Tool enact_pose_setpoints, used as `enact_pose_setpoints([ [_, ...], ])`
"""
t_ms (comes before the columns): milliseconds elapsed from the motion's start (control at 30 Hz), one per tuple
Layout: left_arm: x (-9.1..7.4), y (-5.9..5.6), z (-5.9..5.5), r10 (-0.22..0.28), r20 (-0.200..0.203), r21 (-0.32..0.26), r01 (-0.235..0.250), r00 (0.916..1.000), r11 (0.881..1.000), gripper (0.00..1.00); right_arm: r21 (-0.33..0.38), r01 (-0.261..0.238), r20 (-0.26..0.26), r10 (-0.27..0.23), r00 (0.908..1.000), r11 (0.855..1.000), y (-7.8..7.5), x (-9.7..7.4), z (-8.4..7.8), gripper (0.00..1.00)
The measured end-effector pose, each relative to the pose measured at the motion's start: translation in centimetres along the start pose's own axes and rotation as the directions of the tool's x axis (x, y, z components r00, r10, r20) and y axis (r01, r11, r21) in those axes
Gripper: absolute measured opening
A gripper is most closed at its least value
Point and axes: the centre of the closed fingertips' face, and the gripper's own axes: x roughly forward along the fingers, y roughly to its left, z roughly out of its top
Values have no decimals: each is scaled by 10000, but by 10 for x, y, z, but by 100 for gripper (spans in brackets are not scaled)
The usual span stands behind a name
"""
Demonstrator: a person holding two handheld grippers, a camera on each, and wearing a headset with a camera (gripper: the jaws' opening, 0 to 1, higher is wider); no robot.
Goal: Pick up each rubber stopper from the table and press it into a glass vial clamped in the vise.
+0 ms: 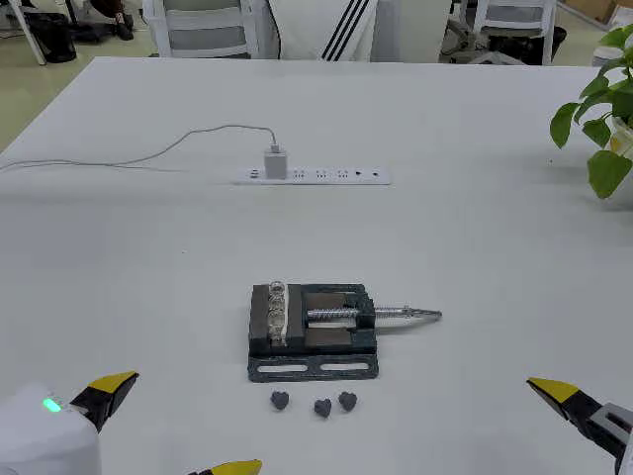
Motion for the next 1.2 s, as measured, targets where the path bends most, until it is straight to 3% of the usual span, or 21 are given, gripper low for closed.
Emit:
enact_pose_setpoints([
  [733, -4, 1, 0, -12, 74, 106, 11, 10000, 9999, 83, -261, -180, -108, 177, 9998, 9995, -1, 7, 2, 95],
  [1200, -1, 0, 4, -225, 145, 323, 220, 9996, 9992, 83, -775, -268, 77, 275, 9996, 9966, -10, 24, 18, 92],
])
